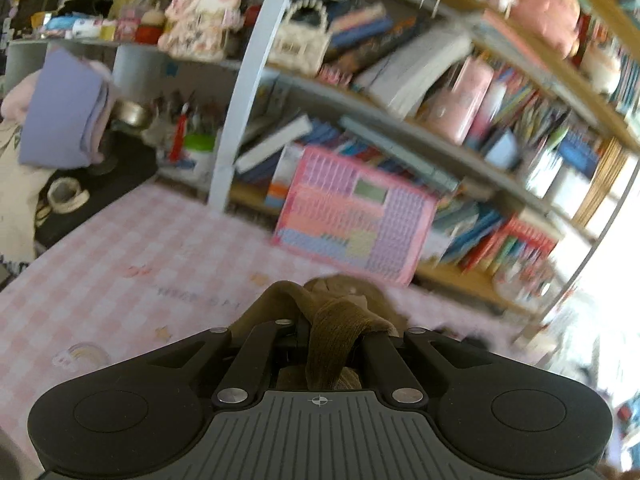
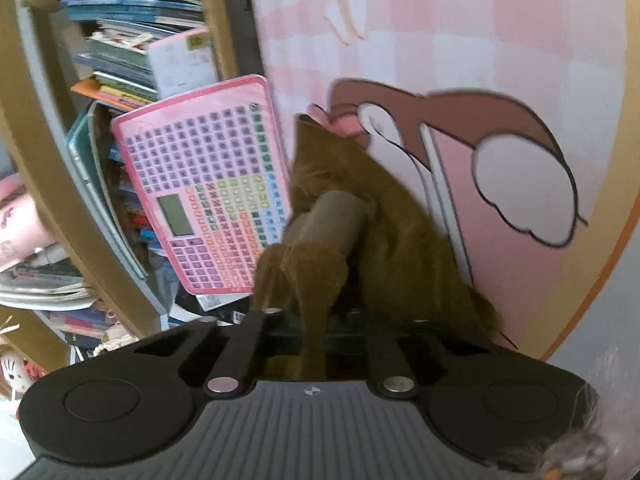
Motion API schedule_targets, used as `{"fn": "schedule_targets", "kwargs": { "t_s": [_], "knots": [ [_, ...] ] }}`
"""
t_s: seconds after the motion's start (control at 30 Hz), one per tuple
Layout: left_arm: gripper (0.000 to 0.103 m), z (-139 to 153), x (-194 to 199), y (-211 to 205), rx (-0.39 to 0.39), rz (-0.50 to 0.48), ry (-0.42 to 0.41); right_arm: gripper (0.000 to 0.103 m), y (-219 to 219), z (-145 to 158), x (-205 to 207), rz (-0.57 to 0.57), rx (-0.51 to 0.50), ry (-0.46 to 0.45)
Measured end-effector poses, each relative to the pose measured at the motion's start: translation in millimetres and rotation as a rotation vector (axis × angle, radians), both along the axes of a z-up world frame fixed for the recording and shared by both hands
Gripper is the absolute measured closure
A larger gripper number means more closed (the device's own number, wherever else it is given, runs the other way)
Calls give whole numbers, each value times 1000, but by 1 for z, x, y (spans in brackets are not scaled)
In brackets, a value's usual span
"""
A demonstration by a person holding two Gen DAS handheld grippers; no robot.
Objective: Fold clothes
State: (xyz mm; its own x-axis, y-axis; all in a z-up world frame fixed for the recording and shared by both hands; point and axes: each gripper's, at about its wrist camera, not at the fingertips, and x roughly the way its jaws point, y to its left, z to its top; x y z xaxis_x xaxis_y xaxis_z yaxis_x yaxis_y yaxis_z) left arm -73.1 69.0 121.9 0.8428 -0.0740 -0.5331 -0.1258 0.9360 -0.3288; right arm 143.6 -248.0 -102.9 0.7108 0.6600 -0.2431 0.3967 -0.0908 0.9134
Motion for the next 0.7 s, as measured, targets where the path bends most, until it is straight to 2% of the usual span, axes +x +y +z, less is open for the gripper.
{"fn": "schedule_targets", "kwargs": {
  "t_s": [0.1,0.17,0.23,0.3,0.47,0.6,0.67,0.7],
  "knots": [
    [82,-29,7,-1,23,-65,117,98,-19,26,0,-43,-12,-112],
    [63,-52,13,-2,30,-95,223,98,-37,55,3,-76,-68,-202],
    [56,-72,17,-5,51,-113,293,98,-55,90,7,-103,-148,-311],
    [52,-84,16,-3,55,-130,317,98,-73,129,10,-122,-233,-432],
    [48,-89,15,13,21,-130,299,98,-94,254,12,-98,-487,-813],
    [47,-89,19,26,-6,-125,273,98,-56,340,-6,76,-726,-1098],
    [47,-89,20,33,-20,-122,261,98,-21,354,-10,267,-788,-1168],
    [47,-89,21,36,-27,-120,254,98,1,350,-11,380,-808,-1176]
  ]
}}
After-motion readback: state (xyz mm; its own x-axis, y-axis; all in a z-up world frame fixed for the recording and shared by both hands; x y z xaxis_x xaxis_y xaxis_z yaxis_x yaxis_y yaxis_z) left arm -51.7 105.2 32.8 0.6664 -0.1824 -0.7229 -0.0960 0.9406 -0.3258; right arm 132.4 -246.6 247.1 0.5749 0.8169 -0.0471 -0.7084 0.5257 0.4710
